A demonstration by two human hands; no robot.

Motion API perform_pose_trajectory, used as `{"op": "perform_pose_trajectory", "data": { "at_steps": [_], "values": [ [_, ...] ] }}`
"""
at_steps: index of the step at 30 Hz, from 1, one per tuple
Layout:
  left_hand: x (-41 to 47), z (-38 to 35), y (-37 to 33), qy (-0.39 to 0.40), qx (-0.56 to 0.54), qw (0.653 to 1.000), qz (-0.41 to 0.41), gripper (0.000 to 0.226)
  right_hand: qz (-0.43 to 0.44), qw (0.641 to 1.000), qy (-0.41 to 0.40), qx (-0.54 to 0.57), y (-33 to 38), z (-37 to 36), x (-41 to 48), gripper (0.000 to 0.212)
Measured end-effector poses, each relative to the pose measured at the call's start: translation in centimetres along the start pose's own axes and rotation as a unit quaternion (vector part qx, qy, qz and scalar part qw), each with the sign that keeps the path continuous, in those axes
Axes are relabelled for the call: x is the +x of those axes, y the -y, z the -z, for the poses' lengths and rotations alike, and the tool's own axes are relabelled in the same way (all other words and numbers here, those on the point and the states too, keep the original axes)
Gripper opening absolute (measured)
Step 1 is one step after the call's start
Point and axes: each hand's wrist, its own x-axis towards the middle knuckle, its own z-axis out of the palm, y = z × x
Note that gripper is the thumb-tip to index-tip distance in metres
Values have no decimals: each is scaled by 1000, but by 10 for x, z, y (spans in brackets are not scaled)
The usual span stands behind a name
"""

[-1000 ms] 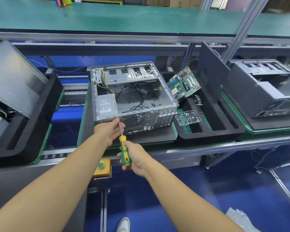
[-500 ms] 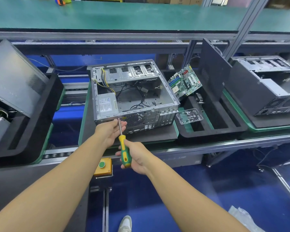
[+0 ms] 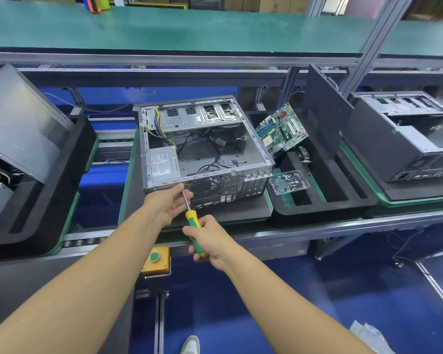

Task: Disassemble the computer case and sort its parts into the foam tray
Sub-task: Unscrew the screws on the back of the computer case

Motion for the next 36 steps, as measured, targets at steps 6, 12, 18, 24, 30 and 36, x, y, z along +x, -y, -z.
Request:
{"op": "perform_pose_trajectory", "data": {
  "at_steps": [6, 12, 18, 24, 30, 36],
  "values": [
    [-13, 4, 3, -14, -40, 998, -38, 10, 57, 998, -10, -1, -2, 30, -4, 17],
    [-35, -8, 21, 62, 89, 993, -56, 34, 177, 981, -16, 81, 13, 47, -4, 9],
    [-51, -23, 20, 194, 239, 948, -85, 39, 222, 975, -9, 2, 16, 56, -6, 15],
    [-39, -35, 17, 245, 279, 928, 7, 34, 273, 953, -92, -98, 22, 86, -7, 13],
    [-21, -70, 2, 316, 277, 904, 74, 27, 270, 930, -155, -195, 41, 115, -2, 13],
    [-18, -114, -2, 347, 356, 867, 17, 34, 270, 919, -180, -224, 50, 151, 0, 12]
  ]
}}
